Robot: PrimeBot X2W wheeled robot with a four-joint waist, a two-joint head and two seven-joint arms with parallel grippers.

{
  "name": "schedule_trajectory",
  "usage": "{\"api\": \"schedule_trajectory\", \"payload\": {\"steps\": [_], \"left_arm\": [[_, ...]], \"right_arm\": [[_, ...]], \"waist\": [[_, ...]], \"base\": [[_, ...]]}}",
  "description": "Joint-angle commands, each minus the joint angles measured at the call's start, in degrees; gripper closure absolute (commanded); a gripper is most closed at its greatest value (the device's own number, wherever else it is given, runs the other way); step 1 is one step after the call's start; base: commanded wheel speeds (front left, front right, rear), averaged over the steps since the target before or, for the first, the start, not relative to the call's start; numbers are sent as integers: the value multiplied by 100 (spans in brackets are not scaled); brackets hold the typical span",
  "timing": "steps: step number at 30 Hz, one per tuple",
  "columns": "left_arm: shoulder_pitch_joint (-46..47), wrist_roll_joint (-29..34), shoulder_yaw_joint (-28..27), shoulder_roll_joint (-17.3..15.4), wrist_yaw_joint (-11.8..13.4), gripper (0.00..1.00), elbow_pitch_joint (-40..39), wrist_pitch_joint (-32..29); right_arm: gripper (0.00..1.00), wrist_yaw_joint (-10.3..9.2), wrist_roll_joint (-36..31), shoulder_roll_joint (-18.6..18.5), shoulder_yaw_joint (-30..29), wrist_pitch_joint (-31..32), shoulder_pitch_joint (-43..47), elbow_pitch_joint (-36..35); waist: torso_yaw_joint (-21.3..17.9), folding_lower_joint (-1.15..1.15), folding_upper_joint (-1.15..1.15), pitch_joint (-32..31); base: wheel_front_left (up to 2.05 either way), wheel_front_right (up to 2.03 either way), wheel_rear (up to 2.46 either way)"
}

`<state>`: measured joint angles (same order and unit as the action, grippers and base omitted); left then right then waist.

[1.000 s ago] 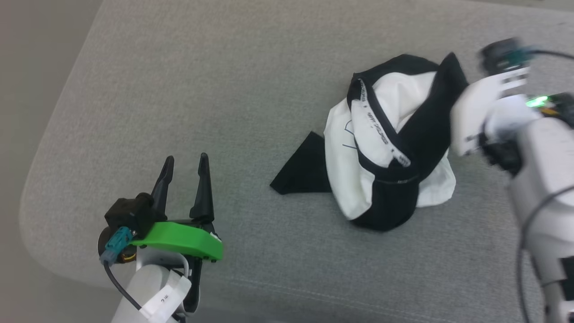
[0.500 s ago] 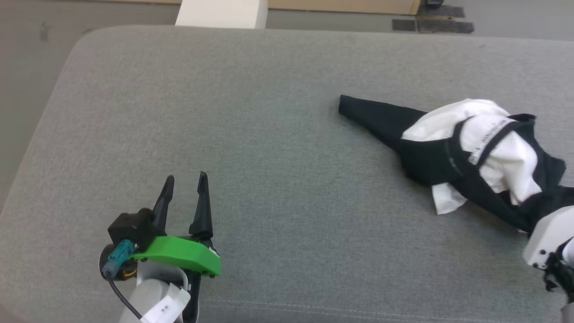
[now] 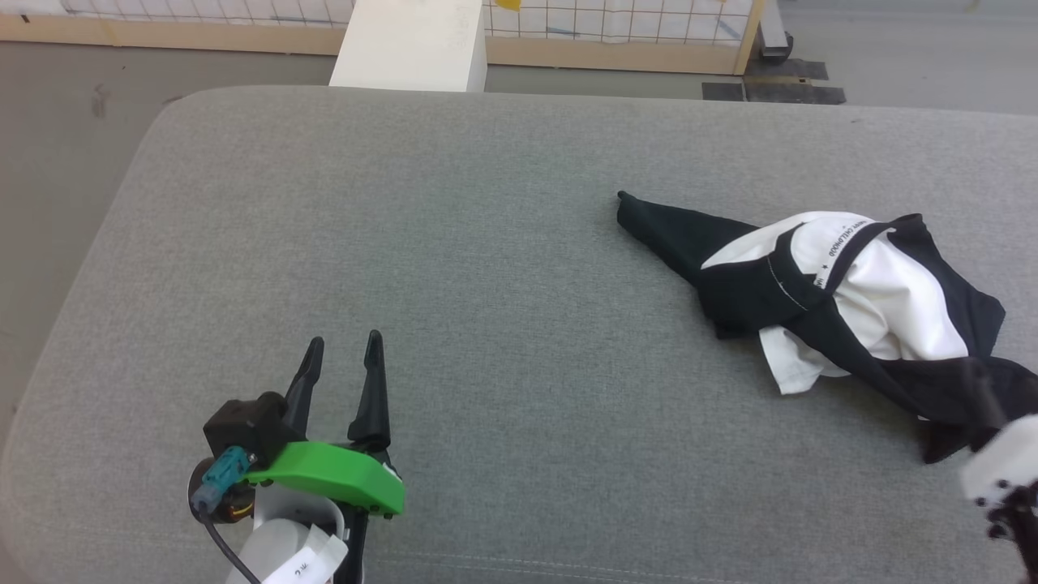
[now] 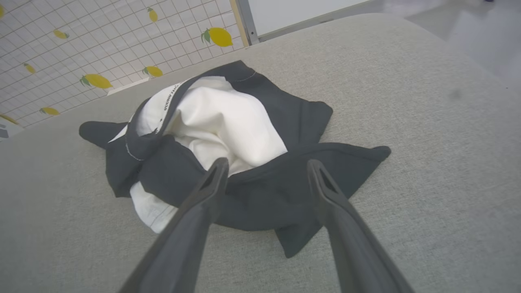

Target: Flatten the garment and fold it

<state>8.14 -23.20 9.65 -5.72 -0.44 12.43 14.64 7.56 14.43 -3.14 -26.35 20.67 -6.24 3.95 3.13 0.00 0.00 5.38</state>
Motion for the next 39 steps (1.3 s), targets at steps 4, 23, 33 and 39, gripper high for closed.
{"api": "schedule_trajectory", "payload": {"steps": [4,23,33,39], "left_arm": [[-63,-16,22,12,27,0,-51,-2],[197,-67,54,63,54,0,-36,14],[237,-55,62,60,48,0,12,25],[297,-61,104,67,19,0,47,27]], "right_arm": [[0,-8,-113,22,751,336,-362,-34],[90,-8,-688,-913,2791,1886,-2503,2147],[100,-8,167,-130,3364,1021,-3209,1521],[100,-8,1305,22,4765,440,-3390,1589]], "waist": [[74,0,0,100],[552,0,0,746],[483,0,0,685],[504,0,0,686]], "base": [[0,0,0],[0,0,0],[0,0,0],[0,0,0]]}}
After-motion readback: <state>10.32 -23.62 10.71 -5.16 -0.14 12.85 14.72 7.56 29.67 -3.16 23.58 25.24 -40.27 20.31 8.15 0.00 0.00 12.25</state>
